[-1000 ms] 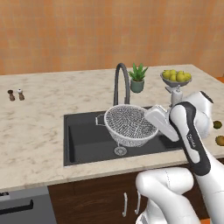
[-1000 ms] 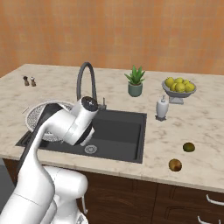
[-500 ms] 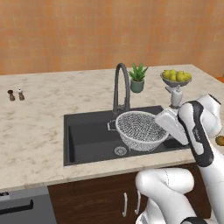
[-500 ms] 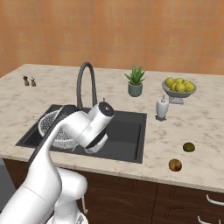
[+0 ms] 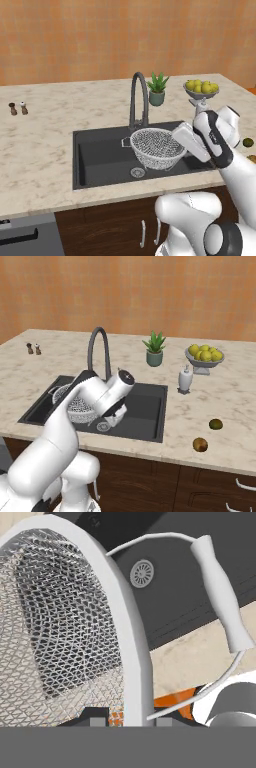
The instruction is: Put the colander in the sink, put the mango, pear in the colander, and turn on the sink faucet and pour water over the colander.
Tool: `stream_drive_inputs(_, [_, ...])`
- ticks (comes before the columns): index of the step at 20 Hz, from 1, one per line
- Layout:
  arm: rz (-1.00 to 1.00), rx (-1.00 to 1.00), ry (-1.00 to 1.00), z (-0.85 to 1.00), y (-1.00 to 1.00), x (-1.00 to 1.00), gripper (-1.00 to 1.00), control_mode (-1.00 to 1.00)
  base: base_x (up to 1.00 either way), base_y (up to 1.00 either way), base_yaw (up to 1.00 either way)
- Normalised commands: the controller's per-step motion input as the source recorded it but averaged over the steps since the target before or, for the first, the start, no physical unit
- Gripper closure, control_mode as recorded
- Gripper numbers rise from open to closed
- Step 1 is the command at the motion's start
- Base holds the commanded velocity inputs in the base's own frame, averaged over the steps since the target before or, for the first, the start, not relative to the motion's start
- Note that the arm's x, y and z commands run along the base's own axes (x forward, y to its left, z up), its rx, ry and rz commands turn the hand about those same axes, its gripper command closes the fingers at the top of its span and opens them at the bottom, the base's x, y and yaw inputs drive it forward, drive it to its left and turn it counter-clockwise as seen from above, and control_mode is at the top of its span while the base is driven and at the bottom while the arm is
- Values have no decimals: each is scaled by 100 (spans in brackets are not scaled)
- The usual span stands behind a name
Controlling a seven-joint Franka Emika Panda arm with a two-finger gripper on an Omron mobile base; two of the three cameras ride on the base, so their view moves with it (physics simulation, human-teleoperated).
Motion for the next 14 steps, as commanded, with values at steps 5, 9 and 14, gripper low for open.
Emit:
stream_drive_inputs(5, [3,0,0,-24,-1,38,100,-100,0,0,0])
stream_drive_inputs(9, [13,0,0,-29,-17,39,100,-100,0,0,0])
stream_drive_inputs(14, [10,0,0,-37,-11,42,100,-100,0,0,0])
